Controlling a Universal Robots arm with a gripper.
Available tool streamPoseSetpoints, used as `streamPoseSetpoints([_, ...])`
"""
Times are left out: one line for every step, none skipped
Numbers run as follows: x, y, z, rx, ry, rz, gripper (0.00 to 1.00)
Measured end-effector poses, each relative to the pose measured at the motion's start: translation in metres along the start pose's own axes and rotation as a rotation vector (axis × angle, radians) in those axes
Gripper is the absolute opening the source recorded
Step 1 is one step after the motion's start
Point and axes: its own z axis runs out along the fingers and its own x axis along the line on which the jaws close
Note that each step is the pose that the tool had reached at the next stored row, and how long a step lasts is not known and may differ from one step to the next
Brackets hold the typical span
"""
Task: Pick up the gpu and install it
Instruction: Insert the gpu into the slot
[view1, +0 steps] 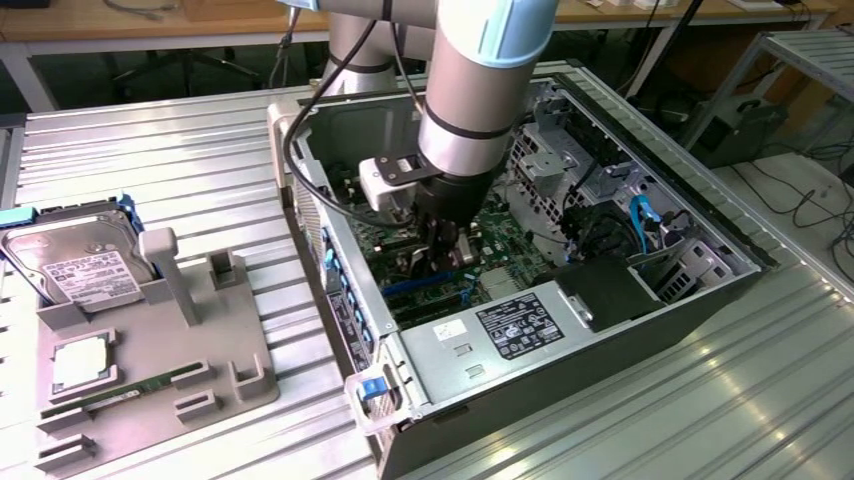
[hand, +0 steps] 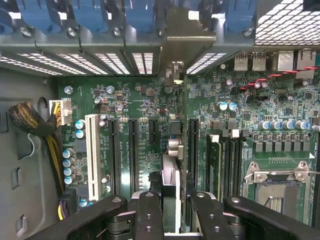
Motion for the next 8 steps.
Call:
streamPoseSetpoints([0.0,0.0,0.0009,-0.0002,0.0,0.0,0.27])
streamPoseSetpoints([0.0001,0.0001,0.0019,-0.0005,0.0,0.0,0.27])
streamPoseSetpoints([0.0001,0.0002,0.0033,-0.001,0.0,0.0,0.27])
streamPoseSetpoints([0.0002,0.0002,0.0047,-0.0016,-0.0001,0.0,0.27])
streamPoseSetpoints([0.0002,0.0002,0.0047,-0.002,0.0001,0.0,0.27])
streamPoseSetpoints([0.0002,0.0002,0.0047,-0.002,0.0001,0.0,0.27])
streamPoseSetpoints([0.0002,0.0001,0.0048,-0.002,0.0,0.0,0.27])
streamPoseSetpoints([0.0002,0.0001,0.0048,-0.0019,-0.0001,0.0,0.27])
